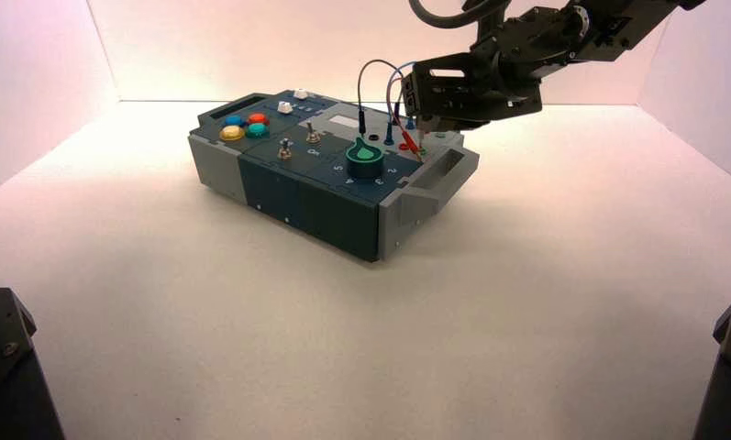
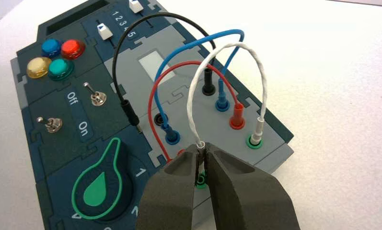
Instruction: Insert the white wire.
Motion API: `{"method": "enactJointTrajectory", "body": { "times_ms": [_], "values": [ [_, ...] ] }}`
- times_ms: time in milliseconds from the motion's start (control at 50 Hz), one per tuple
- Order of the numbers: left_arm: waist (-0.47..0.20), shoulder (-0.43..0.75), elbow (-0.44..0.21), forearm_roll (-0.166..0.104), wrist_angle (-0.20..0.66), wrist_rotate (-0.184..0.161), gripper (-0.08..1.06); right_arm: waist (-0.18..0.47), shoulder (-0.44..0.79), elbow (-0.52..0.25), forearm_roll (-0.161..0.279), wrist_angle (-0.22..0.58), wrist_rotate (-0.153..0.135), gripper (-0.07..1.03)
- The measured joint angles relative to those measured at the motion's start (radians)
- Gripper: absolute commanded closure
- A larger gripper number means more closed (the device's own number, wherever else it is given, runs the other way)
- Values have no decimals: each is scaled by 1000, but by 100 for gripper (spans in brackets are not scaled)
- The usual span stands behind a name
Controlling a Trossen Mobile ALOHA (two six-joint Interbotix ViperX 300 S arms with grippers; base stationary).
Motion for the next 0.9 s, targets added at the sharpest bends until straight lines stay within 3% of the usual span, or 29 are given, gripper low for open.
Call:
{"method": "enactJointTrajectory", "body": {
  "times_ms": [300,900],
  "values": [
    [-2,2,-3,0,0,0,101,-2,0,2,0,5,0,98],
    [0,2,-3,2,-2,0,101,-11,43,-72,0,107,0,98]
  ]
}}
